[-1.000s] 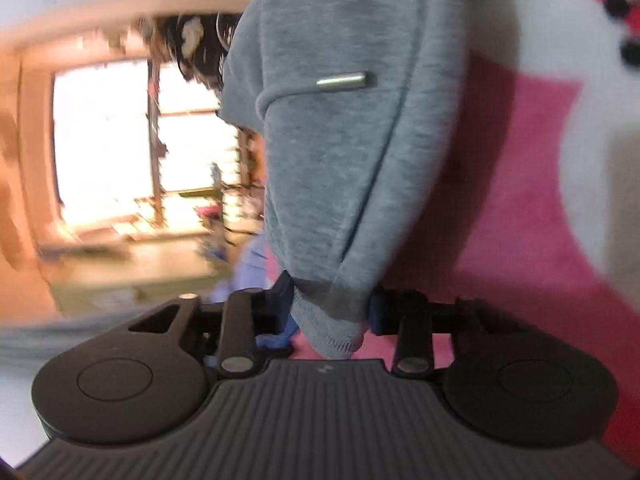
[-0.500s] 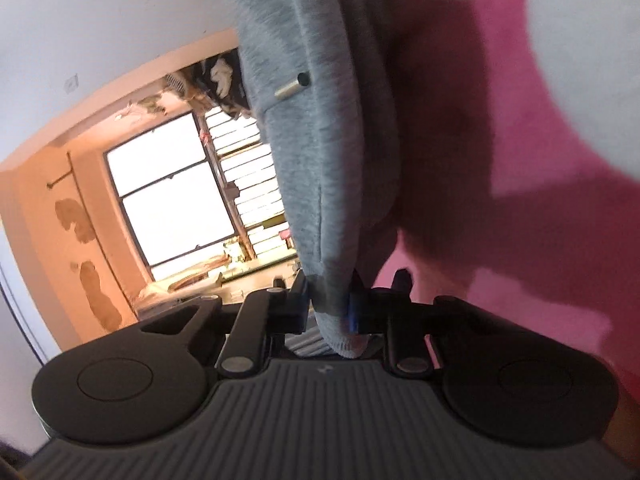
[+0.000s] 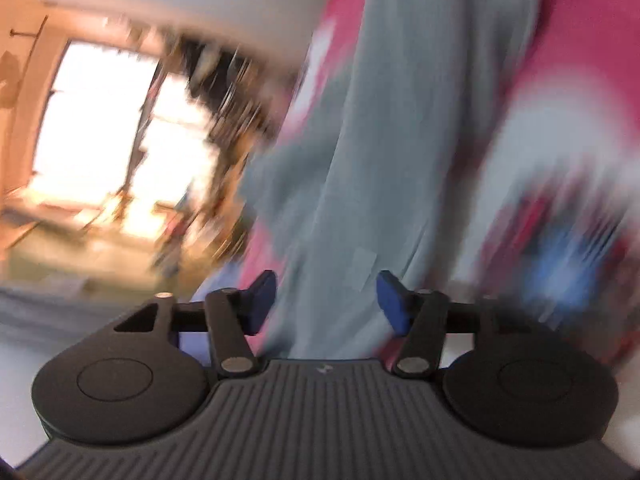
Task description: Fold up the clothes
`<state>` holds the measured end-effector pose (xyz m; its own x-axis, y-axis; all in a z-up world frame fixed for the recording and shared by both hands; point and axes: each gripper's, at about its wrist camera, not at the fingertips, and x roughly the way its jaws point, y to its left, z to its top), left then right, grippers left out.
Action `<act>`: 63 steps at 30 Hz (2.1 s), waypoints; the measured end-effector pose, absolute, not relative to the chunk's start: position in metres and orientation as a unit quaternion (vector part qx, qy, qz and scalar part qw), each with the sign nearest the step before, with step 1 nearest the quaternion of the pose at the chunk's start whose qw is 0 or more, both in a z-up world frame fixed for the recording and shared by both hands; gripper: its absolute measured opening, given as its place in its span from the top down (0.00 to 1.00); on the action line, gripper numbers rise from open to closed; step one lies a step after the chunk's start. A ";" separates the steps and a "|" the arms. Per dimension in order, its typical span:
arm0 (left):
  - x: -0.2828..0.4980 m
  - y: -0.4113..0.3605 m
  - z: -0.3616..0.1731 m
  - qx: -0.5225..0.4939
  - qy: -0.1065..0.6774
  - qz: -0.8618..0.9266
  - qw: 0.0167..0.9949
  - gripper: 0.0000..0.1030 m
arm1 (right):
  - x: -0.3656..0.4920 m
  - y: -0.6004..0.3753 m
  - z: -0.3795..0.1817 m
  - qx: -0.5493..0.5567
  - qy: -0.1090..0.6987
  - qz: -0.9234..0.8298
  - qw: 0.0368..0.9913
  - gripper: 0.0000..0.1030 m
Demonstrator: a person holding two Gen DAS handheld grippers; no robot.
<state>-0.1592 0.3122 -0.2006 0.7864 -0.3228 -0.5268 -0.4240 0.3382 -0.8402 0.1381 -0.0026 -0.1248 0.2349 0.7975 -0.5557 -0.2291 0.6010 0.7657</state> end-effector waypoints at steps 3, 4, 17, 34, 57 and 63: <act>-0.158 0.310 -0.195 -0.558 0.336 0.047 0.757 0.86 | 0.184 -0.018 -0.100 0.237 0.449 0.281 0.815 0.32; -0.155 0.309 -0.194 -0.555 0.339 0.050 0.758 0.86 | 0.200 -0.018 -0.095 0.229 0.435 0.265 0.829 0.27; -0.173 0.316 -0.157 -0.534 0.276 0.117 0.791 0.87 | 0.253 0.018 -0.098 0.303 0.391 0.221 0.841 0.93; -0.184 0.392 -0.038 -0.474 0.129 0.201 0.848 0.87 | -0.044 -0.091 -0.008 0.353 0.292 0.353 0.816 0.93; -0.195 0.311 -0.080 -0.210 0.271 0.149 0.928 0.87 | -0.009 -0.024 0.047 -0.043 0.526 0.410 0.744 0.40; -0.185 0.250 -0.079 -0.067 0.306 0.073 0.947 0.87 | 0.096 0.148 0.026 -0.038 0.506 0.497 0.704 0.31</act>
<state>-0.1847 0.2501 -0.0790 0.8019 0.0980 -0.5894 -0.1796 0.9804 -0.0814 0.0959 0.1478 0.0256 -0.0060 0.6615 -0.7499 -0.7378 0.5032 0.4499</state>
